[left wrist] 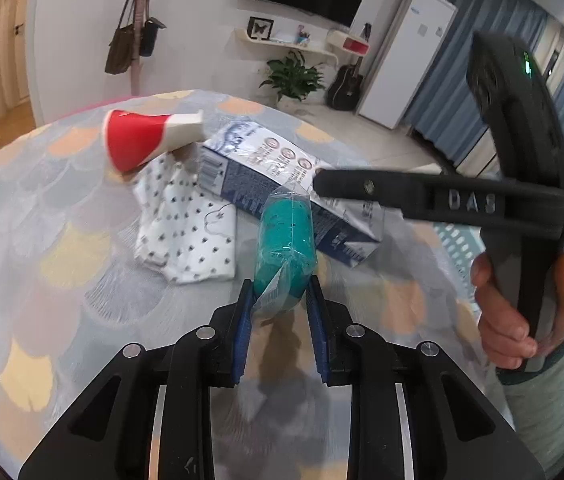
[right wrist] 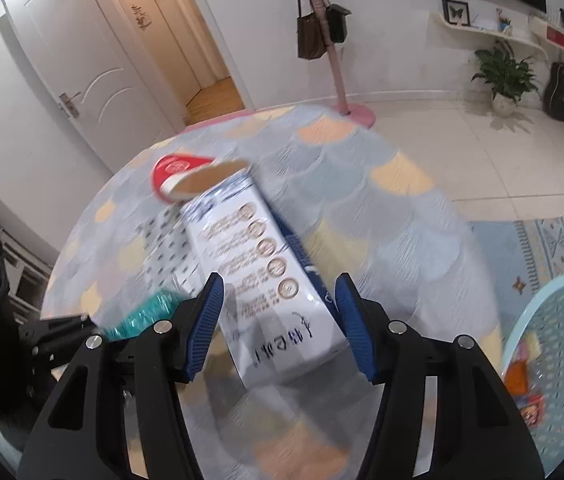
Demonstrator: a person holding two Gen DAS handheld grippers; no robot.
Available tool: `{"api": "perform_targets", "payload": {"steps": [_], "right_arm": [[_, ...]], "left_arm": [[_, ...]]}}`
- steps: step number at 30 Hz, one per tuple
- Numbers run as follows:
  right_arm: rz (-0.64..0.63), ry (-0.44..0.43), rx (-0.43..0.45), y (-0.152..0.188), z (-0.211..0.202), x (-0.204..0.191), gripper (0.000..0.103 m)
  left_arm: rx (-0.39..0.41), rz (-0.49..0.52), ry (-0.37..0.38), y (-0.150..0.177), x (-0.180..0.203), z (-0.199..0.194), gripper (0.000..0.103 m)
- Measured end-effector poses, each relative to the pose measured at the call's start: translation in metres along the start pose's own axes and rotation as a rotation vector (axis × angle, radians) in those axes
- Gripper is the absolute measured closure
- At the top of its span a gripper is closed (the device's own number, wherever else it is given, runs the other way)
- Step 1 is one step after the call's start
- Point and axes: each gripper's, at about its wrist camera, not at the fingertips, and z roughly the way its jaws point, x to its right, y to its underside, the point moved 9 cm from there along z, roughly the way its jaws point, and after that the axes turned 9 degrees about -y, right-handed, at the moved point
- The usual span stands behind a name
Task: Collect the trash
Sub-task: 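Grasp the teal packet with the left tool while the right tool grasps the white milk carton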
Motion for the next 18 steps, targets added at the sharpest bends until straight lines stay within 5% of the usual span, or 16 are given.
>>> {"api": "perform_targets", "payload": {"steps": [3,7,18], "right_arm": [[0.010,-0.022,-0.006,0.013,-0.003,-0.009,0.048],[-0.013,0.019,0.009,0.022,-0.004,-0.022,0.030],[-0.135,0.244,-0.010,0.011,0.031,-0.038,0.029]], "left_arm": [[0.022,-0.011,0.001,0.005,-0.009,-0.014,0.078],[0.036,-0.025,-0.009,0.011,-0.021,-0.027,0.078],[0.065,-0.079,-0.027,0.020,-0.044,-0.050,0.078]]}}
